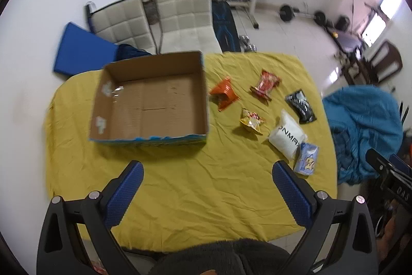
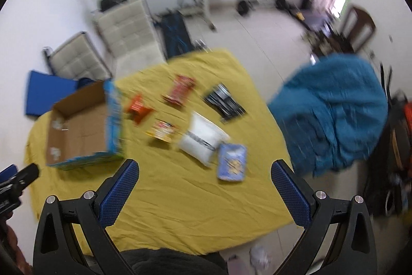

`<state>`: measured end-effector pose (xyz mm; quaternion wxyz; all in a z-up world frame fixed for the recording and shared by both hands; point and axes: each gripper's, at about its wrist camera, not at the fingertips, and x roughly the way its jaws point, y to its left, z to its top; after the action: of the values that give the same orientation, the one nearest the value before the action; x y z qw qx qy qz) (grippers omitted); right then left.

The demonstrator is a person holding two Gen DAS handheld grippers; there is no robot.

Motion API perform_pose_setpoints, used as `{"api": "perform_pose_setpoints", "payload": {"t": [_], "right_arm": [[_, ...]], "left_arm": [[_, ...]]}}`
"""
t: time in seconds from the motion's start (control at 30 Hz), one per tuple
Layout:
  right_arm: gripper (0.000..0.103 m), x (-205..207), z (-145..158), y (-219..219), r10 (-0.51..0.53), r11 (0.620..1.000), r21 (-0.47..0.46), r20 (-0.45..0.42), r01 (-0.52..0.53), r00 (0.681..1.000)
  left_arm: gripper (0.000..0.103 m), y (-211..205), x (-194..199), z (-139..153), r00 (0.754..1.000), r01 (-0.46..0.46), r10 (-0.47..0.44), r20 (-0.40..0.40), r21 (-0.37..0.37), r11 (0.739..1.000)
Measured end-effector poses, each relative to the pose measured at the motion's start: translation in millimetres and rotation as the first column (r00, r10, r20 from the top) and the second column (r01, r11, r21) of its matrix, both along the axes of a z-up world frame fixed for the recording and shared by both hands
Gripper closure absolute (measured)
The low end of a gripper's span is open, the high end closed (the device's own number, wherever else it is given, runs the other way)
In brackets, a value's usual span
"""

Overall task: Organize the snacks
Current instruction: 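Grasp the yellow panda chip bag with left tool while right tool grasps blue dog pack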

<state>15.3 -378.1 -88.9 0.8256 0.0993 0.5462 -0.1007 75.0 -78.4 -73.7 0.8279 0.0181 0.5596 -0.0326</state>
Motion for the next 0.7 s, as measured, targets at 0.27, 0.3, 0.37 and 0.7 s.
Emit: {"api": "perform_pose_setpoints", "payload": {"t": [0.27,0.3,0.37,0.7], "right_arm": [[0.000,37,-178,-89,-0.103,0.989,0.075,-0.301,0.131,0.948],[0.000,40,-201,-93,-0.098,0.989,0.068,-0.341,0.129,0.935],[0.000,46,-239,-93,-0.069,0.990,0.089,-0.390,0.112,0.918],[0.002,61,-334,-94,-0.046,0.977,0.163,-0.479,0.140,0.877]], "left_arm": [[0.000,-51,59,-89,0.989,0.089,-0.082,-0.124,0.044,0.995],[0.000,-57,68,-100,0.986,0.100,-0.093,-0.138,0.046,0.994],[0.000,-69,89,-123,0.983,0.115,-0.105,-0.154,0.062,0.991],[0.000,-120,174,-226,0.920,0.254,-0.216,-0.328,0.076,0.964]]}}
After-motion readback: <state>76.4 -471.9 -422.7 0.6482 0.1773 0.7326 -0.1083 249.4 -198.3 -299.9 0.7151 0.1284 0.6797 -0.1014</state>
